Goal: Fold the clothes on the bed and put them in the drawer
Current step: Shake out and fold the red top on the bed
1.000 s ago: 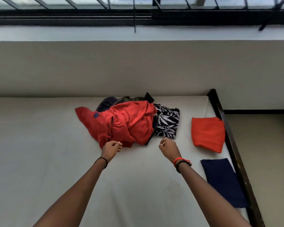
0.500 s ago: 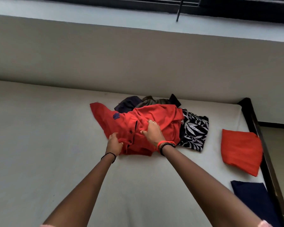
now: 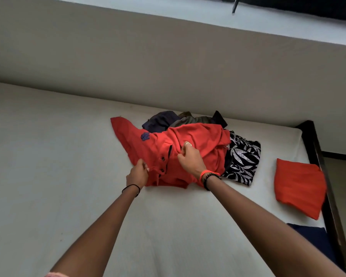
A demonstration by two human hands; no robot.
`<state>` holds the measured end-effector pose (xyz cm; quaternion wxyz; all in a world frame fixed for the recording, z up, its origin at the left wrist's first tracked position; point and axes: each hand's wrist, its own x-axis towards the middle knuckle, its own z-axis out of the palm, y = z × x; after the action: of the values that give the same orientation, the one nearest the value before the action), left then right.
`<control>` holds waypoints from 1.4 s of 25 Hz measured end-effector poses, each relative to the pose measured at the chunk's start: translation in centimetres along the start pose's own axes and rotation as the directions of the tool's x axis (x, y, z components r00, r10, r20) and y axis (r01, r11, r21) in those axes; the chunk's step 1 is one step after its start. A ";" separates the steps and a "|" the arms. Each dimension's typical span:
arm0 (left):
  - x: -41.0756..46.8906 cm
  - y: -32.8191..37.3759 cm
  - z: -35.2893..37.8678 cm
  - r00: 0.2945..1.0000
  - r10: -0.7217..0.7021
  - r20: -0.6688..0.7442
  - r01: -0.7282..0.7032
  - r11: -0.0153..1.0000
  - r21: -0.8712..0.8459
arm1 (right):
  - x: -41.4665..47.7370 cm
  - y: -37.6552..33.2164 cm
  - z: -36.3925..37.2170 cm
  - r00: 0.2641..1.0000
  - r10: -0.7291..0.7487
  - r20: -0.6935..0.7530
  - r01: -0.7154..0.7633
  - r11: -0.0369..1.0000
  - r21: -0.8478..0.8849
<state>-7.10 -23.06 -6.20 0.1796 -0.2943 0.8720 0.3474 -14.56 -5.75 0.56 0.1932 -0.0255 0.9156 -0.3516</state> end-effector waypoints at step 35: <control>-37.5 28.4 -12.0 0.778 0.499 -0.382 -0.620 0.712 -0.331 | -25.8 -12.2 -34.7 0.996 -0.043 -0.081 0.076 0.879 0.471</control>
<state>2.07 -0.42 35.70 -0.1242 -0.0897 0.8341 0.5300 -4.71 11.77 40.71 0.1515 0.0064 0.8068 -0.5711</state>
